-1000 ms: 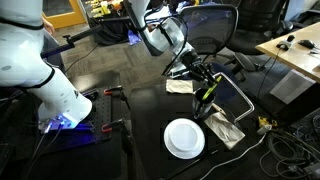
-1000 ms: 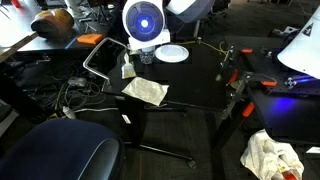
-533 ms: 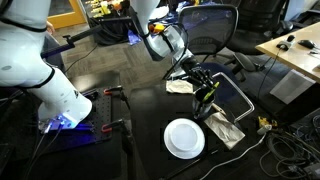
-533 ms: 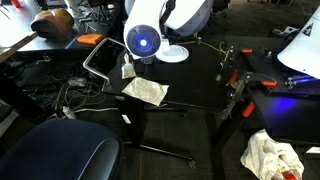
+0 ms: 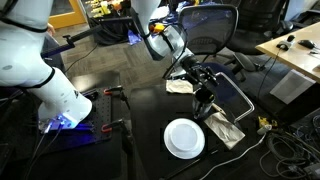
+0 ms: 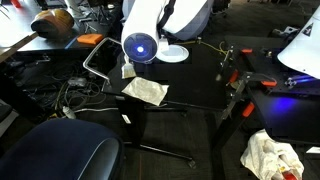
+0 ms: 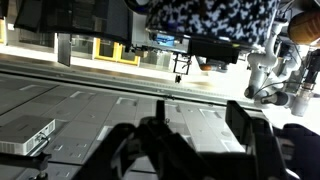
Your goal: Put the yellow pen in the mug
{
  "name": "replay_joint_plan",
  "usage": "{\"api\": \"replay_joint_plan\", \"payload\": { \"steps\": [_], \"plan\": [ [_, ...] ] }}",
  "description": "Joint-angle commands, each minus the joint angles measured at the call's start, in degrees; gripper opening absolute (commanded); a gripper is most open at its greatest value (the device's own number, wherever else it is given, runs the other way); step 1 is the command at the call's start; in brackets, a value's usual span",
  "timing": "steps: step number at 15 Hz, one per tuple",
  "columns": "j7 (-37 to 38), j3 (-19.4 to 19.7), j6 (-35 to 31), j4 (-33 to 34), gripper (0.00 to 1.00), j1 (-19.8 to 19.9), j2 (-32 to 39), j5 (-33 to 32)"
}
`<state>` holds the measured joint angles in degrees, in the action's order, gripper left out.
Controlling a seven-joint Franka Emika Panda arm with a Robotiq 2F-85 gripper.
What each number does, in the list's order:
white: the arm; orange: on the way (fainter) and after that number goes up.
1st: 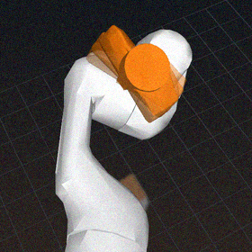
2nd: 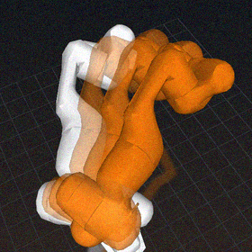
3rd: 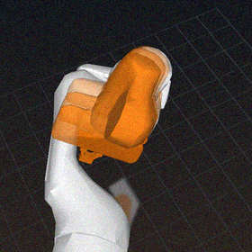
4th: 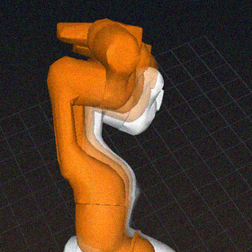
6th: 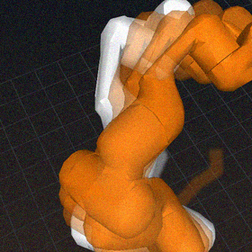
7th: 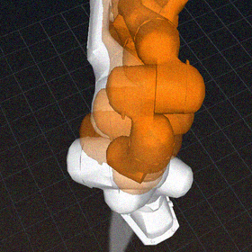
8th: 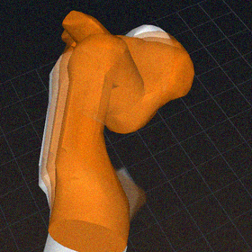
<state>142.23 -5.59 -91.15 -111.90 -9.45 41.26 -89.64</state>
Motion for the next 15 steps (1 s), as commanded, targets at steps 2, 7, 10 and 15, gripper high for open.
{"api": "replay_joint_plan", "payload": {
  "steps": [2, 7, 10, 15],
  "plan": [
    [1.62, -1.08, 3.37, -2.05, 1.00, -0.30, -4.01, 0.94],
    [-0.47, -2.01, 2.81, -4.79, 1.00, 0.23, -10.56, 0.31],
    [-3.26, -2.66, -1.95, -7.98, 1.00, 1.61, -16.77, -0.70],
    [-10.65, -2.35, -19.05, -14.46, 1.00, 4.38, -28.04, -3.58]
  ]
}}
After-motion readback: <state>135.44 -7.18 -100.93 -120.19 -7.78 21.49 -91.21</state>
